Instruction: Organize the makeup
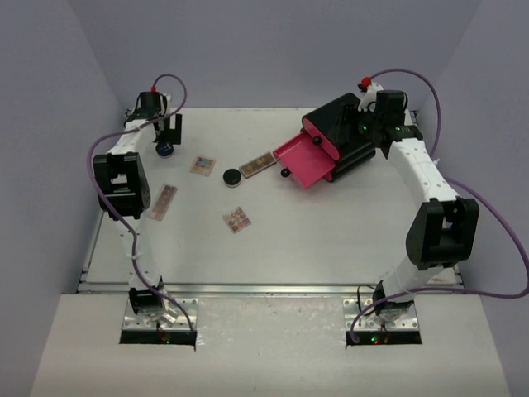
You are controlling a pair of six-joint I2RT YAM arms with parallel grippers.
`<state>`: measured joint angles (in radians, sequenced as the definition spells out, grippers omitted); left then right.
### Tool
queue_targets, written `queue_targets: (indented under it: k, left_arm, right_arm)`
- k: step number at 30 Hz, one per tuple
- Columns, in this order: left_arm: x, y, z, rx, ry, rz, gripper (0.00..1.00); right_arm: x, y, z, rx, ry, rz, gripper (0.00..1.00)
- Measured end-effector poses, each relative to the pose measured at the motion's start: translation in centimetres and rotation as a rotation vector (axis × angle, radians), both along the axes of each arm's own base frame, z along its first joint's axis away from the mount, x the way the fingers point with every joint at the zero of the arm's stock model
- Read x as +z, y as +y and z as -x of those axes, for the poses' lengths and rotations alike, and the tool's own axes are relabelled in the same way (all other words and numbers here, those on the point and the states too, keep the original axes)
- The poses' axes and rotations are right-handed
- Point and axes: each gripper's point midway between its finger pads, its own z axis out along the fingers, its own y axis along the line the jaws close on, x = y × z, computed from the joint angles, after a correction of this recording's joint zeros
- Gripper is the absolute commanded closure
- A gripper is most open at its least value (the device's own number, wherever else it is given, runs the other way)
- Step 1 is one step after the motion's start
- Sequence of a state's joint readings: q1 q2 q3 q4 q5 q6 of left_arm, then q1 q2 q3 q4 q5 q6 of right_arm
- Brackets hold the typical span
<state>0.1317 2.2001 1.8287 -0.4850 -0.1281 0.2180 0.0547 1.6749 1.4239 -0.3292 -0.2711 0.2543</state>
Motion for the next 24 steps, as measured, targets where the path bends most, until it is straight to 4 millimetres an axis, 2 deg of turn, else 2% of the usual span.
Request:
queue_targets:
  k: [5,7,10,15,18,21,24]
  left_arm:
    - [-0.2,0.7,-2.8,0.032,-0.038,0.009,0.0]
    - [-1.1,0.8,-3.4,0.044,-0.036,0.035,0.0]
    - [-3.0,1.0,-3.0,0.057,-0.004,0.075,0.0]
    - [-6.0,0.9,-1.2,0.07,0.062,0.122,0.0]
    - [-6.3,0.9,-1.2,0.069,0.056,0.131,0.01]
    - [-6.4,0.9,-1.1,0.066,0.037,0.133,0.07]
    - [-6.3,0.9,-1.3,0.065,0.019,0.129,0.26]
  right_arm:
    - [-1.3,-0.1,0.6,-0.005,0.036,0.006,0.24]
    - [-1.4,-0.3,0.6,-0.008,0.039,0.011,0.24]
    - [-1.4,-0.5,0.6,-0.016,0.037,0.025,0.24]
    - [-1.5,-0.7,0.5,-0.02,0.037,0.038,0.24]
    - [-1.6,-0.8,0.6,-0.022,0.04,0.04,0.24]
    - [-1.6,-0.8,0.6,-0.024,0.04,0.042,0.24]
    - [-1.6,-0.9,0.6,-0.028,0.04,0.046,0.24]
